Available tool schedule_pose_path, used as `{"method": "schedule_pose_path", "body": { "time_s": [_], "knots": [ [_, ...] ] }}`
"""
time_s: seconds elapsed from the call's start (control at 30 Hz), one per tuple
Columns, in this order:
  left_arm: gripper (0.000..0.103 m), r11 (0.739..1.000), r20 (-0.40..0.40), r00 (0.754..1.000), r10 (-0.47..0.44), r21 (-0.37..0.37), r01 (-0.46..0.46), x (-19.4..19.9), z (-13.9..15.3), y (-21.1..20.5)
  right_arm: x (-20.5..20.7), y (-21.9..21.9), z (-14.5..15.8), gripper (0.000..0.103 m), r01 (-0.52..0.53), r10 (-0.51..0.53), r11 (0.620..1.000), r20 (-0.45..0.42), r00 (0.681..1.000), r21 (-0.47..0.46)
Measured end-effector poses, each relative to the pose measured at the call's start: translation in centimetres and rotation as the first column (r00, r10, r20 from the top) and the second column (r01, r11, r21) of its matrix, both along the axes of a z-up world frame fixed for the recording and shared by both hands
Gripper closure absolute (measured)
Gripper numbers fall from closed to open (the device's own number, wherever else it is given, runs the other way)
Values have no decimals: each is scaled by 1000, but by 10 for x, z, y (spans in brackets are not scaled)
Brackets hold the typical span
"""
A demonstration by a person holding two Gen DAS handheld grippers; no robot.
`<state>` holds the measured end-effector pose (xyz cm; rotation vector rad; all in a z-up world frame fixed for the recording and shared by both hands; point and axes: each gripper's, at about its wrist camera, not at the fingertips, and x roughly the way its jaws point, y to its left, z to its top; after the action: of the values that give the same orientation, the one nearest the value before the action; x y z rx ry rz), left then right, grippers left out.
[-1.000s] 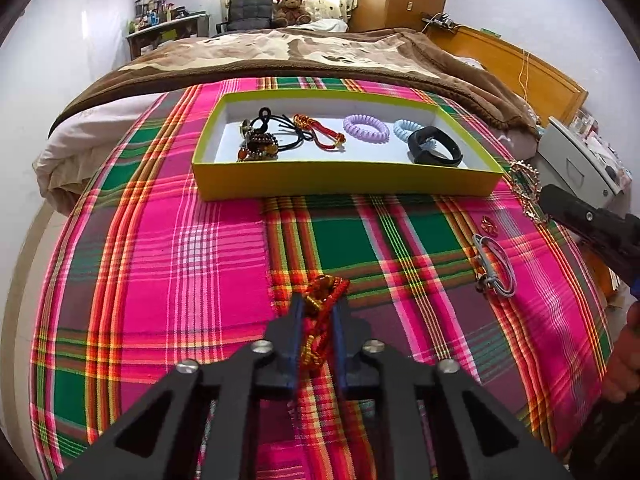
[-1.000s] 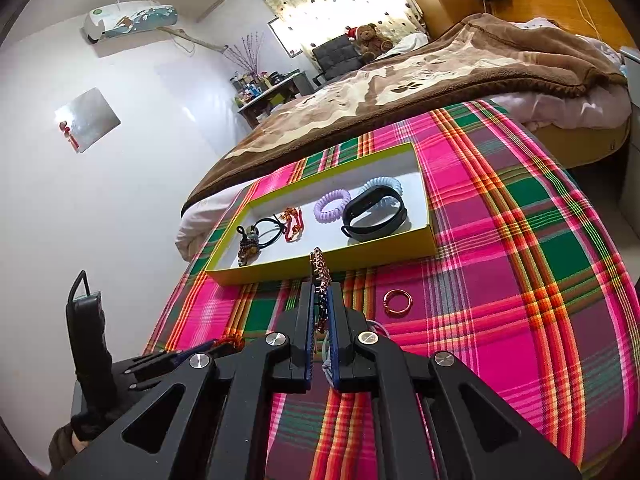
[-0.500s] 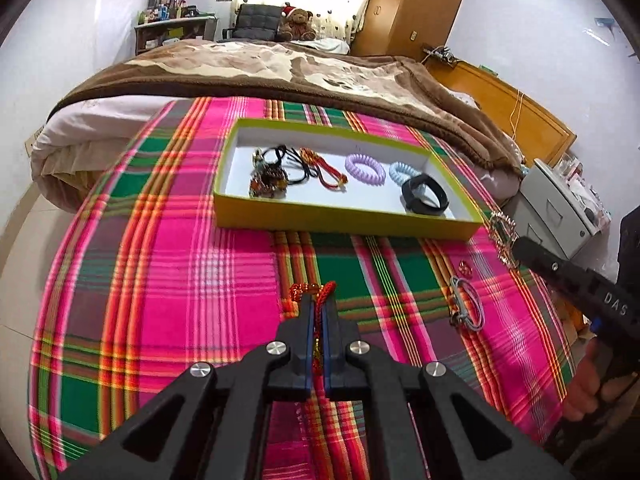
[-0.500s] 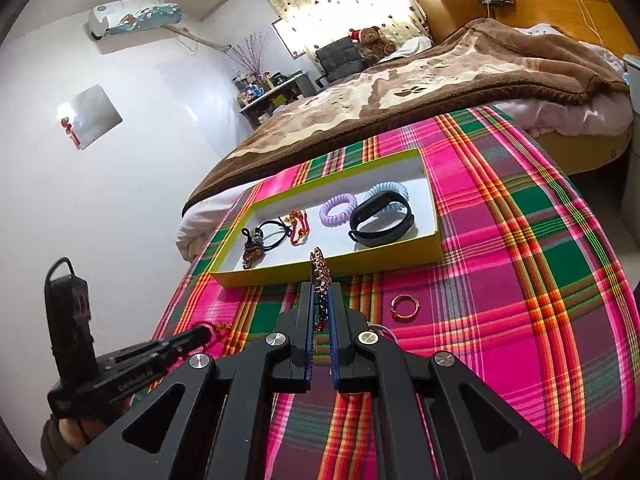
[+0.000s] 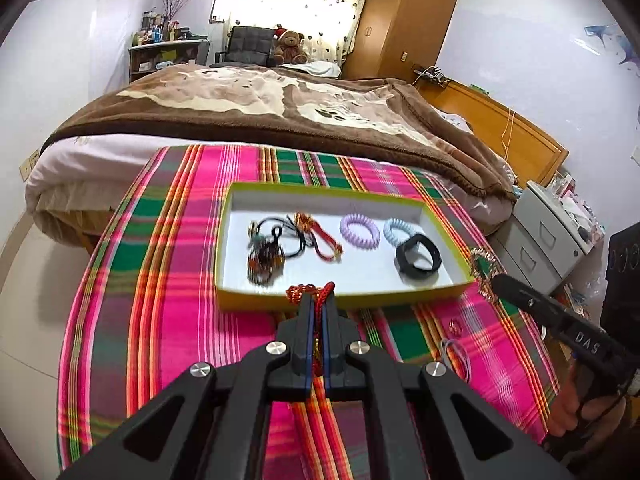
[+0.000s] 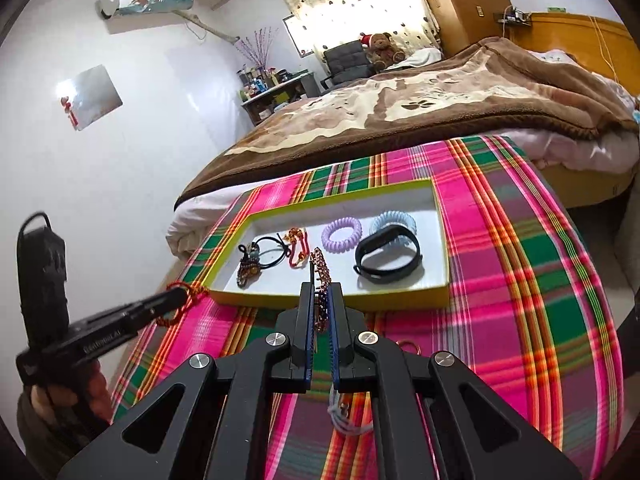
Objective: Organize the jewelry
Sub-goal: 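Carry the bracelet and tassel keychain into the tray and open both grippers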
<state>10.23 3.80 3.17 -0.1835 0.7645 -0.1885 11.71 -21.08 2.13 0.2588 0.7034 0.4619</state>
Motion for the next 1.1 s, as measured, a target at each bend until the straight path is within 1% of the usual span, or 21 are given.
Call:
{"method": "schedule_pose_path", "body": {
  "time_s": [0.1, 0.2, 0.4, 0.57, 0.67, 0.8, 0.97, 1.1],
  "knots": [
    [100, 1000, 10, 1000, -9, 14, 9, 10, 5, 0, 9, 8, 1, 97, -12, 12, 999, 1, 1000, -30],
    [100, 1000, 4, 1000, -17, -6, 17, 23, 5, 2, 20, 17, -1, 97, -26, 25, 998, -7, 1000, -57],
    [100, 999, -10, 999, -44, -5, 43, 51, 1, -1, 44, 34, -10, 97, -52, 48, 993, -34, 998, -105],
    [100, 998, -34, 998, -61, 2, 61, 69, -10, -9, 67, 44, -20, 97, -60, 52, 989, -64, 997, -131],
    [100, 997, -61, 995, -73, -10, 73, 75, -20, -12, 77, 49, -27, 97, -67, 56, 988, -81, 995, -143],
    [100, 997, -86, 993, -76, 4, 77, 81, -31, -14, 89, 54, -36, 97, -70, 53, 984, -104, 993, -165],
    [100, 997, -120, 990, -77, 18, 80, 88, -41, -14, 96, 60, -45, 97, -76, 52, 977, -123, 991, -200],
    [100, 997, -129, 989, -72, 27, 76, 90, -47, -14, 97, 66, -49, 97, -80, 54, 970, -121, 991, -228]
  ]
}}
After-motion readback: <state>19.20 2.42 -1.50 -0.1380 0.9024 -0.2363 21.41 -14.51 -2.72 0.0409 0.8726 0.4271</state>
